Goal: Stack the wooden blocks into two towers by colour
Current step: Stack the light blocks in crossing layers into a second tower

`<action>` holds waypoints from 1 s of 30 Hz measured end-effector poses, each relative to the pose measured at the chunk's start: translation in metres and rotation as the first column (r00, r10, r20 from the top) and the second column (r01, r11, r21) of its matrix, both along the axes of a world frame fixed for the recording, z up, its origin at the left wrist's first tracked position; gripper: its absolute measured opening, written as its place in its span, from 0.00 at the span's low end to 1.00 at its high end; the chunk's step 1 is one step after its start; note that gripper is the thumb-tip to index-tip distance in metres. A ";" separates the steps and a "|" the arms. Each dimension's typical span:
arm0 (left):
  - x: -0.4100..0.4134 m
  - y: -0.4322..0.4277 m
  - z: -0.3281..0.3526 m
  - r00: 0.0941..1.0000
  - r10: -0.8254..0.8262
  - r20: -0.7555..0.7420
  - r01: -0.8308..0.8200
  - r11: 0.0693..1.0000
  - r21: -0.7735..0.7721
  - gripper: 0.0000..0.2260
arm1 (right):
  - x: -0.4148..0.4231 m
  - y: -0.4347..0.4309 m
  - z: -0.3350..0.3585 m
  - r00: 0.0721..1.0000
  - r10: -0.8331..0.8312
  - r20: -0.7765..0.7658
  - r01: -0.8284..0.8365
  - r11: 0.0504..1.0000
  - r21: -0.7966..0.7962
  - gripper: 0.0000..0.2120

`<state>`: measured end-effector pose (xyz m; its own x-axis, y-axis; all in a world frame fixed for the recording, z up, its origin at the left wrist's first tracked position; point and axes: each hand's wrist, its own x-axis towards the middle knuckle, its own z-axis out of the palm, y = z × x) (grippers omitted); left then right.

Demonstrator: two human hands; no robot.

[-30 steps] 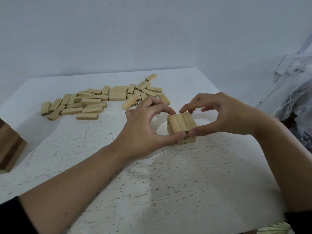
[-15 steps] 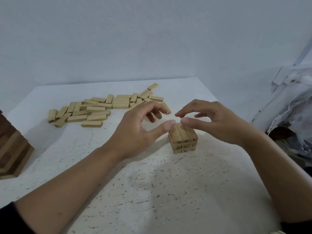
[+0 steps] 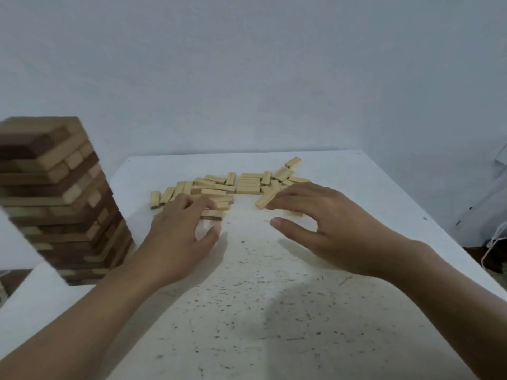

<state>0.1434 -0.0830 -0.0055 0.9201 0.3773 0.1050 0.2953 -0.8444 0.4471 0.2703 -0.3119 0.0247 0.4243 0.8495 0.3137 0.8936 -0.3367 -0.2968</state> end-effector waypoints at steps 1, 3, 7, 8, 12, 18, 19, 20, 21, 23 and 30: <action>-0.005 0.003 -0.002 0.997 0.035 -0.062 -0.034 0.999 0.025 0.20 | -0.004 0.009 -0.001 1.000 0.000 0.006 0.000 1.000 -0.015 0.19; -0.012 0.009 -0.005 0.981 0.093 -0.170 -0.079 0.993 0.088 0.25 | -0.012 0.030 -0.004 1.000 -0.016 0.008 0.017 0.998 -0.068 0.20; -0.016 0.020 -0.017 0.966 0.129 -0.224 -0.096 0.984 0.149 0.28 | -0.021 0.067 -0.015 1.000 -0.017 -0.003 0.016 0.990 -0.141 0.21; -0.015 0.022 -0.019 0.967 0.132 -0.218 -0.098 0.982 0.160 0.27 | -0.021 0.074 -0.018 1.000 -0.013 -0.010 0.012 0.989 -0.146 0.21; -0.007 0.022 -0.026 0.973 0.132 -0.189 -0.096 0.977 0.190 0.26 | -0.020 0.096 -0.032 0.999 -0.011 -0.031 0.005 0.983 -0.186 0.19; -0.002 0.021 -0.032 0.983 0.120 -0.141 -0.090 0.975 0.204 0.31 | -0.015 0.110 -0.054 0.998 -0.016 0.053 0.026 0.979 -0.203 0.19; -0.002 0.022 -0.032 0.985 0.107 -0.136 -0.078 0.975 0.206 0.31 | -0.016 0.110 -0.055 0.998 -0.018 0.065 0.029 0.982 -0.187 0.19; -0.002 0.023 -0.032 0.986 0.095 -0.135 -0.064 0.975 0.213 0.31 | -0.016 0.111 -0.057 0.997 -0.021 0.072 0.034 0.984 -0.172 0.19; -0.002 0.024 -0.032 0.987 0.082 -0.139 -0.049 0.974 0.222 0.31 | -0.017 0.111 -0.058 0.997 -0.028 0.076 0.041 0.986 -0.163 0.19; -0.003 0.025 -0.033 0.986 0.067 -0.151 -0.032 0.974 0.224 0.30 | -0.017 0.111 -0.060 0.997 -0.041 0.071 0.051 0.988 -0.148 0.20; -0.008 0.020 -0.027 0.993 0.056 -0.108 -0.024 0.961 0.276 0.27 | -0.014 0.110 -0.059 0.998 -0.058 0.038 0.059 0.998 -0.038 0.12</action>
<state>0.1353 -0.0630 -0.0322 0.9167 0.3855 0.1050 0.3668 -0.9162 0.1616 0.2565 -0.2016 -0.0343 0.4622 0.8355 0.2973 0.8823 -0.3993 -0.2493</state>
